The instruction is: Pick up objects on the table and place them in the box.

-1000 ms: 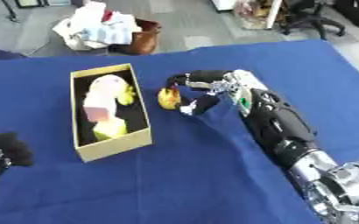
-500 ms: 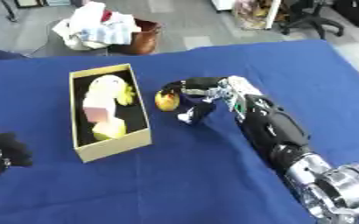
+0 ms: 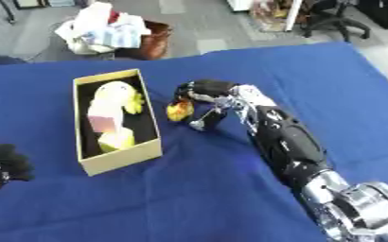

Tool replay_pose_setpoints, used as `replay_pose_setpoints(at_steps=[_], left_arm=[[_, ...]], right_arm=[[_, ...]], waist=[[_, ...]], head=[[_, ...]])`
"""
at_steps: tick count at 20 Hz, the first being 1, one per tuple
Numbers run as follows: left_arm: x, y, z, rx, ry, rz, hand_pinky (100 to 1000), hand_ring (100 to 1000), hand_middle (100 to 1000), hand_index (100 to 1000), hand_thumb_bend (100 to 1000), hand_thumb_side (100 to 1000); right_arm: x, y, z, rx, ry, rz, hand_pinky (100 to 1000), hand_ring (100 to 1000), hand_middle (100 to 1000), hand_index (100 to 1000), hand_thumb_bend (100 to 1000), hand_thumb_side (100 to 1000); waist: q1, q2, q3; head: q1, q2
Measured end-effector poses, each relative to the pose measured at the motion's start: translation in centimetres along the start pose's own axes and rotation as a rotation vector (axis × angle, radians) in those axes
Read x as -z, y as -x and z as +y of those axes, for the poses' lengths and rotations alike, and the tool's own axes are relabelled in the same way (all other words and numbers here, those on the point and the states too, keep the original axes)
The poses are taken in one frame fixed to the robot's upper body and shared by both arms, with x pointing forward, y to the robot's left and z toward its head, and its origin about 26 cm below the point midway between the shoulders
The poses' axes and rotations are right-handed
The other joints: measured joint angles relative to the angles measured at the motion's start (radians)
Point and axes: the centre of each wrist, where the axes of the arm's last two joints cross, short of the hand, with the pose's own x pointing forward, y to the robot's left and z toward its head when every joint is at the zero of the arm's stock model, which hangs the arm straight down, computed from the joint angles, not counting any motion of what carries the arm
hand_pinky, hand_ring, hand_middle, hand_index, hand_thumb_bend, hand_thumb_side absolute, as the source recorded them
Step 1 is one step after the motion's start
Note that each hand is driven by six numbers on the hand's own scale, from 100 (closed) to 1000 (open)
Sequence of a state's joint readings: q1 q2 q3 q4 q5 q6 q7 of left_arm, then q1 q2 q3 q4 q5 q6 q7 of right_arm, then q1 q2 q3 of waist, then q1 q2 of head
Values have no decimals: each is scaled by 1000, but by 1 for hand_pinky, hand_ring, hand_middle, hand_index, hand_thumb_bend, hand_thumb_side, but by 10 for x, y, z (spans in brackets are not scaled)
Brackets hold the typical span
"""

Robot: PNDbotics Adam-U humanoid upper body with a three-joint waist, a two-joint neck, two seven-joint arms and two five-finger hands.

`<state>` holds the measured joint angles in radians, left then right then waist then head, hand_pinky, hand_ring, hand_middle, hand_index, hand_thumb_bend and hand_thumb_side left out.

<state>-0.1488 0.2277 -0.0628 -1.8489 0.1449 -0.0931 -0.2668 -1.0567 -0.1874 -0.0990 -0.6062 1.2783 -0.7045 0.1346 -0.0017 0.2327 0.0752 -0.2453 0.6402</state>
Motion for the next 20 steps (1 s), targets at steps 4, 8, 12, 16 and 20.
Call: replay_pose_setpoints(at_steps=[4, 8, 12, 16, 20], left_arm=[[0, 0, 0, 0, 0, 0, 639, 659, 628, 796, 100, 812], [0, 0, 0, 0, 0, 0, 640, 660, 628, 796, 100, 812], [0, 0, 0, 0, 0, 0, 639, 660, 629, 796, 100, 809], [0, 0, 0, 0, 0, 0, 639, 660, 629, 796, 100, 808], [0, 0, 0, -1, 0, -1, 640, 660, 629, 796, 100, 806]], right_arm=[[-2, 2, 0, 42, 175, 36, 551, 509, 294, 512, 100, 122], [-2, 2, 0, 83, 295, 62, 534, 491, 265, 487, 100, 143], [0, 2, -4, 111, 351, 57, 533, 488, 258, 482, 100, 159], [2, 0, -11, 127, 377, 33, 533, 488, 254, 480, 100, 181], [3, -2, -15, 145, 381, 14, 534, 488, 251, 478, 100, 240]], waist=[[0, 0, 0], [0, 0, 0], [0, 0, -1], [0, 0, -1], [0, 0, -1]], head=[[-2, 0], [-2, 0], [-3, 0], [-4, 0], [-5, 0]])
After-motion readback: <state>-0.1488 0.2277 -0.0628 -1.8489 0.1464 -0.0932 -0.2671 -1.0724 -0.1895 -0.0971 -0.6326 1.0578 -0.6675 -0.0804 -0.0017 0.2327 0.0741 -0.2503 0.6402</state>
